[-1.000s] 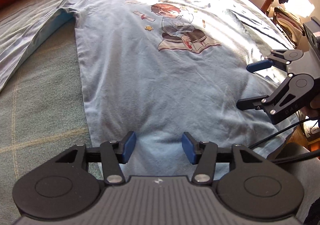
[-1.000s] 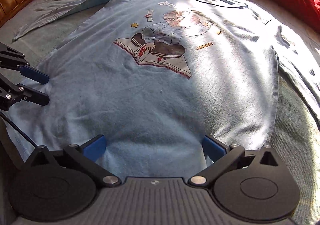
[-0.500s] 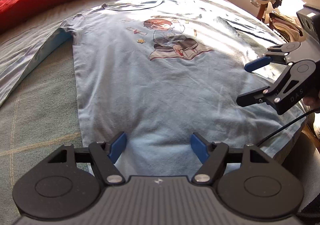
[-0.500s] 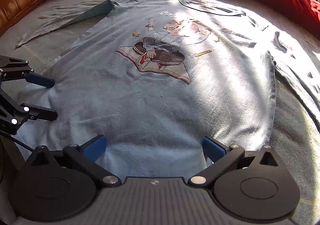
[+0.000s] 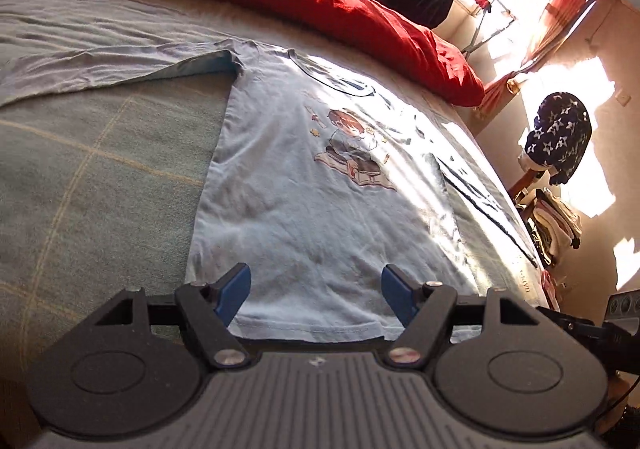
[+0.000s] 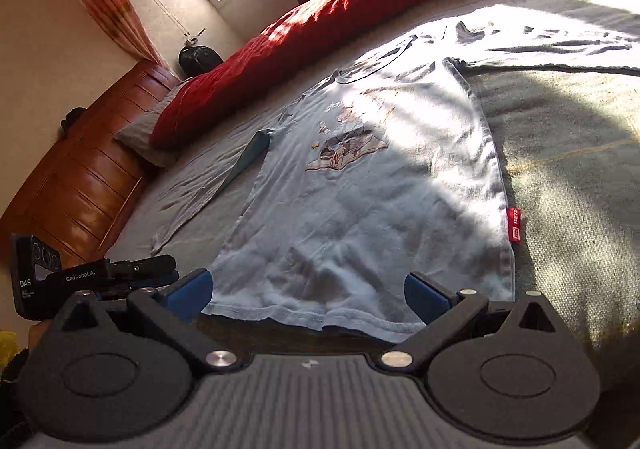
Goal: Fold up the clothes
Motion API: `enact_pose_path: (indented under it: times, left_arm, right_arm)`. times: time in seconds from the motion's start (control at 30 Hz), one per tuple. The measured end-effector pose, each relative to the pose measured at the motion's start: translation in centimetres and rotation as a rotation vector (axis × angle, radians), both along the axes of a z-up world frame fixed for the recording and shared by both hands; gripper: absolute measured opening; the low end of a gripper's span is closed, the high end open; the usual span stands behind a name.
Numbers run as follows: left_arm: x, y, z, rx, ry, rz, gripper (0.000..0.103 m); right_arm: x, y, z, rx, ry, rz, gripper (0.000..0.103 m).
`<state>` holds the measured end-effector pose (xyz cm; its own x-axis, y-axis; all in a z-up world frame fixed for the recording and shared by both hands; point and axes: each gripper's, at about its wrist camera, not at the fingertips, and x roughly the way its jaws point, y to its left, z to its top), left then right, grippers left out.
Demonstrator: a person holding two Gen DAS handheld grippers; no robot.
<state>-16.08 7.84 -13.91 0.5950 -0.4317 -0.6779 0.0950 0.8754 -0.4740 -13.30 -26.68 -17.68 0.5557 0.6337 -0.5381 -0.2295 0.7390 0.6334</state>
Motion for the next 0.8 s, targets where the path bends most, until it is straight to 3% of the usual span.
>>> enact_pose_path:
  times: [0.1,0.2,0.27,0.4,0.43,0.5,0.67,0.8]
  left_arm:
    - [-0.4,1.1,-1.1,0.070,-0.021,0.092,0.072]
    - [0.4,2.9,-3.1,0.025,-0.008,0.131,0.072]
    - [1.4,3.8,-4.6,-0.034,0.025,0.126,0.072]
    - [2.7,3.7,-6.8,-0.054,0.043,0.092,0.073]
    - [2.7,3.6,-7.1,-0.069,0.035,0.086,0.077]
    - [2.6,3.6,-7.4,-0.106,0.024,0.074,0.082]
    - [1.5,3.8,-7.8,-0.209,0.042,0.032,0.081]
    - [2.5,3.2,-8.1,-0.204,0.026,0.006,0.081]
  right_arm:
    - [-1.4,0.2,-1.2,0.072,0.050,0.001,0.103]
    - [-2.4,1.0,-1.9,0.104,0.069,-0.008,0.103]
    - [-2.9,1.6,-2.0,0.115,0.061,-0.019,0.103]
    - [-3.1,2.4,-2.5,0.100,0.086,-0.001,0.103]
    - [-3.1,2.5,-2.5,0.080,0.083,0.005,0.103]
    - [-3.1,2.4,-2.6,0.045,0.066,0.002,0.103]
    - [-2.7,1.5,-3.8,0.051,0.081,-0.008,0.103]
    - [-2.2,1.2,-4.7,0.083,0.085,-0.005,0.103]
